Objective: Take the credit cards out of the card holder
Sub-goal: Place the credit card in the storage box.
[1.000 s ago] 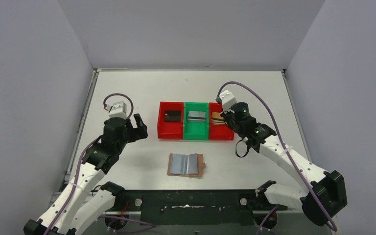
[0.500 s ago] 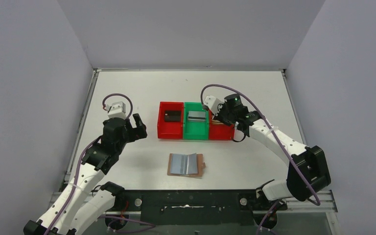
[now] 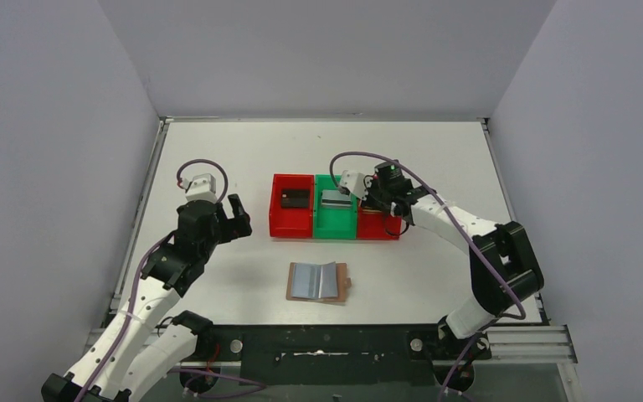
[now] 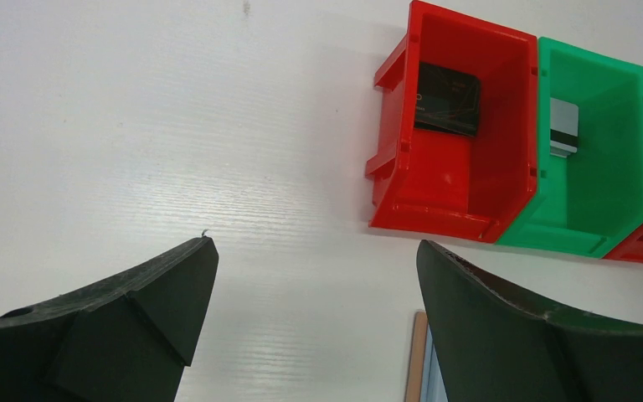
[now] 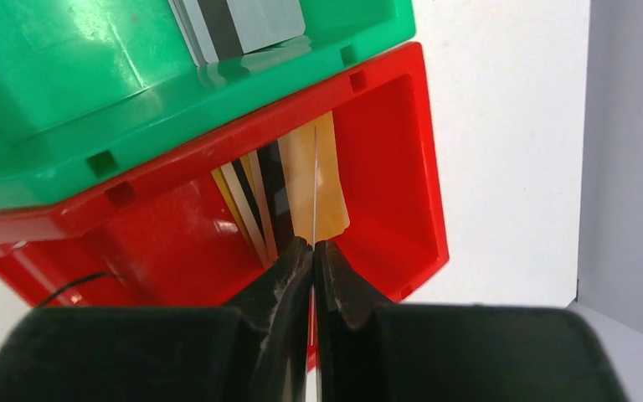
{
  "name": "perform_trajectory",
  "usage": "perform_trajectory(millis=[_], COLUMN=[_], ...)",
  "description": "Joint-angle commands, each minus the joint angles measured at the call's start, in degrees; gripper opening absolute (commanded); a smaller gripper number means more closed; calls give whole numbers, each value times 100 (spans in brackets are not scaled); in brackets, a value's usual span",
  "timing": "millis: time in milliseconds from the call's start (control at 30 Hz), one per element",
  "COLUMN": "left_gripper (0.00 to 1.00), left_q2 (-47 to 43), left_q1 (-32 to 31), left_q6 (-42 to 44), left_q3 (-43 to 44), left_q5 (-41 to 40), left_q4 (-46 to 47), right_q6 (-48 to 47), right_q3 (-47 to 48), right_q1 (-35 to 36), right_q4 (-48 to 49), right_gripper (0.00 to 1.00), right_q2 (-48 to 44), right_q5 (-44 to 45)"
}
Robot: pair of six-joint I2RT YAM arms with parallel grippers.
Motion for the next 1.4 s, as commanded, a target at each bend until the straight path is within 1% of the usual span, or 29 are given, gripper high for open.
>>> perform_trajectory(millis=[0, 133, 333, 400, 467, 533, 633, 667, 700, 733, 767, 900, 1000, 1067, 1100, 1167, 1200, 1233, 1333, 1367], left_gripper=[92, 92, 92, 92, 92, 92, 92, 92, 92, 92, 92, 92, 92, 92, 92, 92, 92, 92, 92, 92], left_q2=[-23, -31, -9, 13, 37, 52, 80, 95, 104, 121, 134, 192, 263, 308, 326, 337, 332, 319, 303, 310], left_q1=[37, 39, 52, 49, 48, 48, 48, 48, 48, 48, 48, 48, 48, 48, 48, 48, 48, 48, 48, 48], left_q6=[114, 114, 122, 123, 123, 123, 118, 122, 125, 123, 123, 123, 131, 134, 140, 140, 140, 133, 132, 132], left_q3=[35, 28, 21, 23, 25, 28, 28, 32, 30, 28, 31, 33, 34, 57, 70, 69, 75, 69, 61, 52], left_q5=[-42, -60, -31, -15, -12, -30, -32, -25, -7, -5, -6, 0, 56, 100, 107, 93, 76, 74, 78, 89], left_q4=[242, 237, 257, 257, 243, 225, 224, 224, 224, 224, 220, 198, 215, 206, 194, 174, 172, 164, 186, 189], right_q6=[-327, -399, -599, -673, -887, -807, -694, -640, -541, -468, -441, -189, 141, 596, 1012, 2197, 3080, 3838, 6149, 6446], right_q3=[353, 429, 319, 275, 248, 285, 416, 401, 375, 356, 357, 320, 219, 102, 45, -30, -11, 36, 161, 140], right_q1=[-44, -70, -102, -141, -159, -160, -154, -160, -161, -175, -194, -244, -252, -248, -243, -247, -254, -269, -283, -283], right_q4=[466, 641, 1043, 1144, 1102, 1099, 799, 840, 921, 943, 892, 819, 988, 1314, 1497, 1828, 1852, 1740, 897, 664], right_gripper=[4, 4, 4, 5, 6, 7, 9, 13, 26, 44, 50, 53, 54, 54, 54, 52, 51, 49, 45, 43], right_q2=[345, 641, 715, 758, 873, 967, 1052, 1044, 1010, 944, 844, 470, 168, -67, -197, -432, -512, -585, -677, -683], right_q5=[191, 362, 512, 427, 289, 167, 45, 82, 124, 100, 58, -89, -78, 39, 103, 387, 561, 663, 830, 775])
